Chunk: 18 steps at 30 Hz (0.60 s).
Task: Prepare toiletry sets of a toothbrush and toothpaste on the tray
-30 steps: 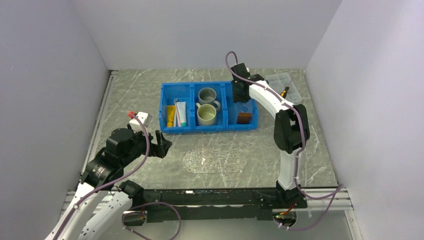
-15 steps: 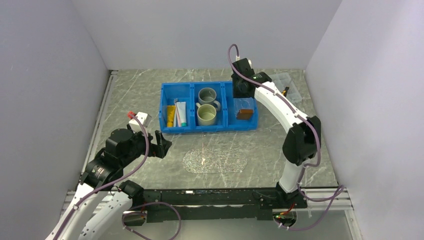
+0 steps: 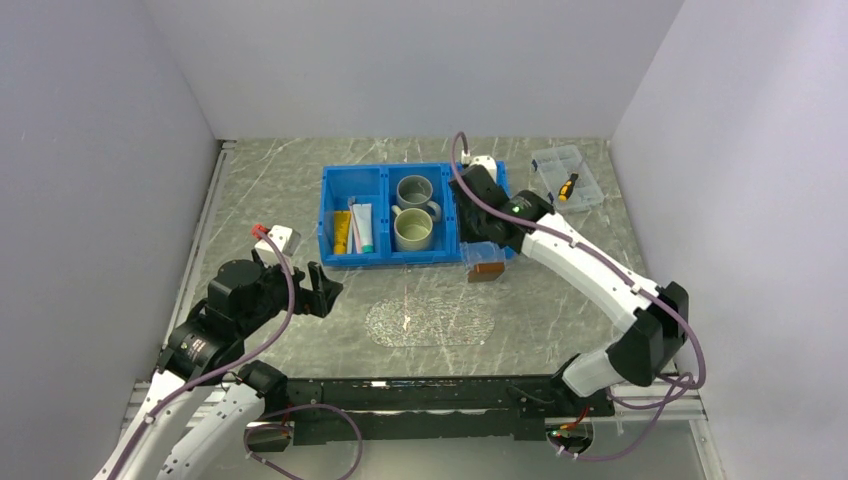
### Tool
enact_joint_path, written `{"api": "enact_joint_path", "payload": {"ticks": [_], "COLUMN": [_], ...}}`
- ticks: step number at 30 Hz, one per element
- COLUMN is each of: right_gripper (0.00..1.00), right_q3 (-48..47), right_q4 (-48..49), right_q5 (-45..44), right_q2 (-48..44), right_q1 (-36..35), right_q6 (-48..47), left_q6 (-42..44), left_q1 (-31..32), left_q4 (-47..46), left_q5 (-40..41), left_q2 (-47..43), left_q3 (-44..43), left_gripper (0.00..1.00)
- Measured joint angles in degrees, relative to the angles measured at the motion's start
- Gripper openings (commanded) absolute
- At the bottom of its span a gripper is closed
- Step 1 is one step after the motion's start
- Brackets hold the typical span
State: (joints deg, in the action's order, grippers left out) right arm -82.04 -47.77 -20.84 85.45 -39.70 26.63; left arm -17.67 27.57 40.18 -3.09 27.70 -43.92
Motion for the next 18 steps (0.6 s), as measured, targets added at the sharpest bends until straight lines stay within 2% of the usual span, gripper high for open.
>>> {"api": "enact_joint_path", "payload": {"ticks": [9, 18], "right_gripper": [0.02, 0.04], "right_q3": [9.2, 11.5], "right_q4": [-2.8, -4.3], "right_q5": [-2.7, -6.2], "right_q2": [-8.0, -5.8], "right_q1": [-10.3, -22.0], "right_q6": [9.3, 20.3], "left_q6": [0.0, 0.0], "left_q1": [0.0, 0.0], "left_q4": [0.0, 0.0], "left_q5": [0.0, 0.4], "left_q2": [-0.7, -1.0], "left_q3": [0.3, 0.4], "left_gripper": [0.99, 0.99]}}
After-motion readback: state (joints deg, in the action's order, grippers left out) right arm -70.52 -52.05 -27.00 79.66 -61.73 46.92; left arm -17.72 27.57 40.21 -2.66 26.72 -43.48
